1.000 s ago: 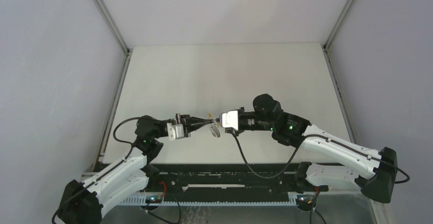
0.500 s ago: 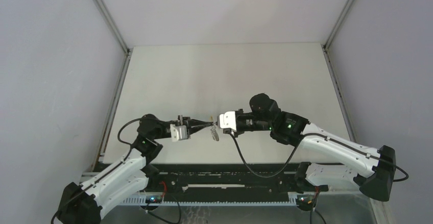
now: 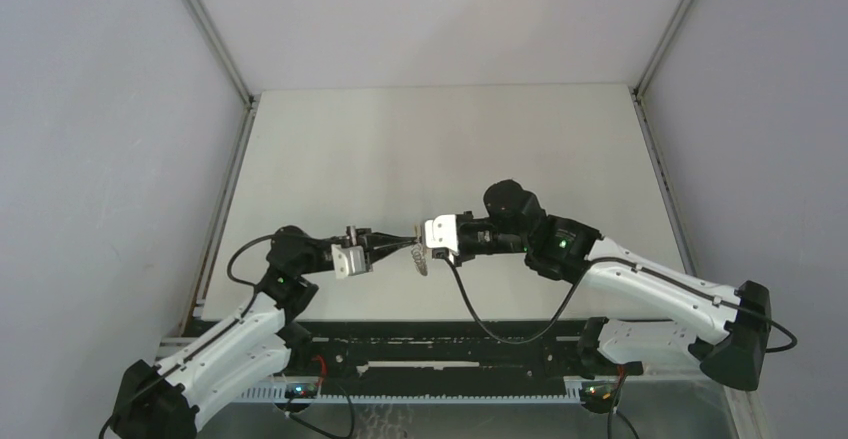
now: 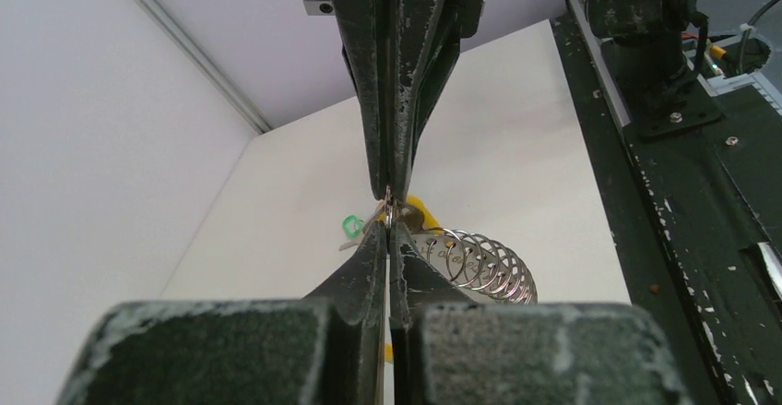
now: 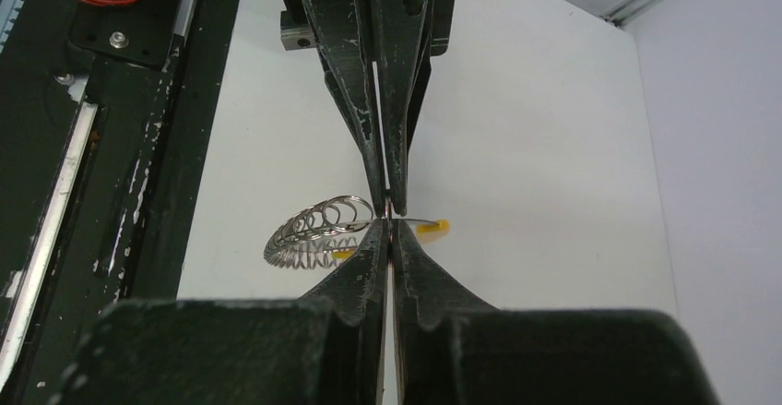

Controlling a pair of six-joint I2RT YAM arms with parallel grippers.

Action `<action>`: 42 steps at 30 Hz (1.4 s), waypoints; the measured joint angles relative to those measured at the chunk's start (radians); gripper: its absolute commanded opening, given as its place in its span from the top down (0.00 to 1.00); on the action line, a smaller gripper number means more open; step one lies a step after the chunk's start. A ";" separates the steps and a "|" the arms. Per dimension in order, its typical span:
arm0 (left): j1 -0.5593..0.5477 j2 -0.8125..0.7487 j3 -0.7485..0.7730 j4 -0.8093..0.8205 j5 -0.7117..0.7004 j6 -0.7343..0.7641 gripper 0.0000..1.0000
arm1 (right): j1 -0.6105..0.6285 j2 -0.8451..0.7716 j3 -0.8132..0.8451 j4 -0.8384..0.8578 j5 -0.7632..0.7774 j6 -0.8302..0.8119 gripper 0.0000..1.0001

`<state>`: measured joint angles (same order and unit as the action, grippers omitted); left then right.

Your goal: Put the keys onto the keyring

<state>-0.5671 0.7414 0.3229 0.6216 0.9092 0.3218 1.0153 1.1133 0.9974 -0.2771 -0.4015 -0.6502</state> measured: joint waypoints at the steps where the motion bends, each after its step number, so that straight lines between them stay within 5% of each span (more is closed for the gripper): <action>1: 0.000 -0.001 0.000 0.002 -0.002 0.000 1.00 | 0.000 -0.002 0.000 -0.004 0.002 0.000 1.00; 42: 0.000 -0.008 -0.001 0.102 -0.011 -0.026 1.00 | -0.034 -0.071 -0.043 0.064 -0.008 0.039 1.00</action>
